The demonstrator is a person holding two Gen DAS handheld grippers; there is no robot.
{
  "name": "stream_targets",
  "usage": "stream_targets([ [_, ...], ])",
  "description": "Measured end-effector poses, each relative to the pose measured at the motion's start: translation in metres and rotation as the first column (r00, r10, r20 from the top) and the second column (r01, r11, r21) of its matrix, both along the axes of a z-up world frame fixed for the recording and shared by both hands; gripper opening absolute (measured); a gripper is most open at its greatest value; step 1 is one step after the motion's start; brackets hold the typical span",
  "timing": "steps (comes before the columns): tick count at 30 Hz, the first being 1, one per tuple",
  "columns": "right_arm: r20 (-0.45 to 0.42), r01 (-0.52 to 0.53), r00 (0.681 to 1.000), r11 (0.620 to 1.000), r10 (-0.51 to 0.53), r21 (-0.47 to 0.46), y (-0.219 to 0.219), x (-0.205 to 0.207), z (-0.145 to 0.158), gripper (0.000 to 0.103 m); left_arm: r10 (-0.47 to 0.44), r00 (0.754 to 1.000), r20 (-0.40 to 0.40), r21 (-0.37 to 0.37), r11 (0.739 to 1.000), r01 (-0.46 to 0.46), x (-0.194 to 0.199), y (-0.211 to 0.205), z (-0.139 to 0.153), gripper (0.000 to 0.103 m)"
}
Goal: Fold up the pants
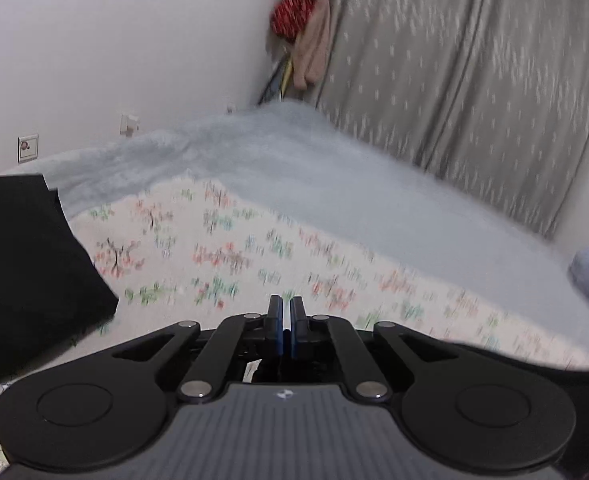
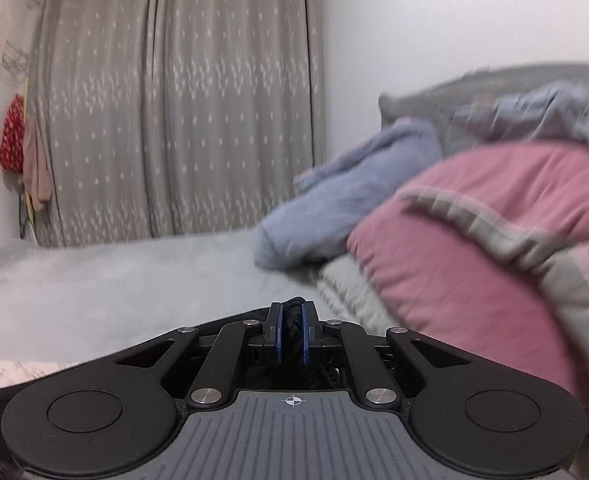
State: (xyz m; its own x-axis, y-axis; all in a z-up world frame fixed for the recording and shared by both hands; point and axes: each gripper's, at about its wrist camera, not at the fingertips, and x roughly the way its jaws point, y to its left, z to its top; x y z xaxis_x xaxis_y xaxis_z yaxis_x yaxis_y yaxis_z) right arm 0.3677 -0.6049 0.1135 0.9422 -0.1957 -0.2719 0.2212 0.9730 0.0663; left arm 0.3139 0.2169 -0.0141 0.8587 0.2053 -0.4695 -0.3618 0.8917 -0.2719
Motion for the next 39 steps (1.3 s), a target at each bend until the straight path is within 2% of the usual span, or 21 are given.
stream_targets([
  [2, 0.033, 0.025, 0.999, 1.000, -0.025, -0.009, 0.001, -0.013, 0.019, 0.007, 0.019, 0.999, 0.038, -0.012, 1.000, -0.018, 0.003, 0.000, 0.008, 0.010],
  [4, 0.046, 0.056, 0.997, 0.998, -0.057, 0.004, -0.006, -0.007, 0.029, 0.007, 0.042, 0.997, 0.057, -0.016, 0.999, -0.041, 0.004, 0.000, 0.014, 0.010],
  [7, -0.017, 0.112, 0.994, 0.994, -0.112, 0.018, -0.020, 0.033, 0.016, 0.007, 0.068, 0.998, 0.019, 0.017, 0.998, -0.068, 0.021, -0.001, 0.009, 0.010],
  [9, -0.121, 0.159, 0.980, 0.987, -0.155, 0.020, -0.028, 0.075, -0.018, 0.007, 0.071, 0.996, -0.051, 0.028, 0.997, -0.070, 0.040, -0.005, -0.005, 0.010],
  [11, -0.248, 0.194, 0.951, 0.981, -0.185, 0.012, -0.033, 0.124, -0.065, 0.007, 0.092, 0.990, -0.110, 0.057, 0.995, -0.086, 0.055, -0.009, -0.021, 0.010],
  [14, -0.385, 0.252, 0.897, 0.967, -0.216, 0.045, -0.038, 0.188, -0.140, 0.007, 0.116, 0.985, -0.127, 0.123, 0.987, -0.100, 0.067, -0.019, -0.033, 0.010],
  [17, -0.418, 0.320, 0.863, 0.947, -0.283, 0.020, -0.028, 0.219, -0.188, 0.008, 0.142, 0.980, -0.141, 0.184, 0.976, -0.115, 0.076, -0.023, -0.035, 0.011],
  [19, -0.381, 0.339, 0.871, 0.941, -0.311, 0.005, -0.019, 0.224, -0.198, 0.008, 0.189, 0.972, -0.142, 0.233, 0.960, -0.153, 0.079, -0.018, -0.034, 0.014],
  [20, -0.362, 0.358, 0.869, 0.934, -0.337, -0.010, -0.015, 0.224, -0.199, 0.008, 0.194, 0.970, -0.144, 0.236, 0.959, -0.157, 0.080, -0.014, -0.035, 0.014],
  [21, -0.356, 0.379, 0.859, 0.924, -0.367, -0.039, -0.012, 0.223, -0.197, 0.011, 0.170, 0.972, -0.162, 0.200, 0.970, -0.136, 0.079, -0.009, -0.036, 0.014],
  [23, -0.371, 0.382, 0.837, 0.915, -0.403, -0.132, -0.006, 0.219, -0.195, 0.026, 0.126, 0.973, -0.192, 0.114, 0.988, -0.105, 0.072, -0.005, -0.037, 0.016],
  [25, -0.376, 0.339, 0.848, 0.928, -0.373, -0.157, -0.005, 0.207, -0.189, 0.033, 0.113, 0.978, -0.178, 0.109, 0.990, -0.094, 0.060, -0.008, -0.032, 0.021],
  [27, -0.392, 0.287, 0.872, 0.955, -0.293, -0.075, -0.007, 0.184, -0.174, 0.035, 0.096, 0.978, -0.185, 0.109, 0.991, -0.077, 0.050, -0.011, -0.024, 0.037],
  [30, -0.432, 0.168, 0.897, 0.977, -0.096, 0.130, -0.009, 0.145, -0.156, 0.041, 0.066, 0.974, -0.215, 0.044, 0.997, -0.058, 0.030, -0.011, -0.015, 0.043],
  [31, -0.437, 0.135, 0.898, 0.974, -0.043, 0.181, -0.008, 0.134, -0.152, 0.051, 0.054, 0.973, -0.224, 0.024, 0.998, -0.049, 0.023, -0.012, -0.012, 0.044],
  [32, -0.431, 0.106, 0.902, 0.968, 0.002, 0.226, -0.007, 0.120, -0.147, 0.055, 0.038, 0.972, -0.232, 0.013, 0.999, -0.036, 0.014, -0.014, -0.008, 0.048],
  [33, -0.415, 0.082, 0.909, 0.963, 0.033, 0.256, -0.004, 0.106, -0.140, 0.055, 0.025, 0.970, -0.240, 0.014, 1.000, -0.022, 0.005, -0.016, -0.005, 0.052],
  [37, -0.323, 0.024, 0.941, 0.930, 0.103, 0.367, -0.010, 0.054, -0.102, 0.055, -0.011, 0.966, -0.257, -0.002, 1.000, 0.011, -0.031, -0.019, 0.016, 0.057],
  [39, -0.272, 0.007, 0.956, 0.917, 0.111, 0.400, -0.018, 0.031, -0.076, 0.055, -0.008, 0.971, -0.241, -0.027, 1.000, 0.002, -0.052, -0.013, 0.030, 0.065],
])
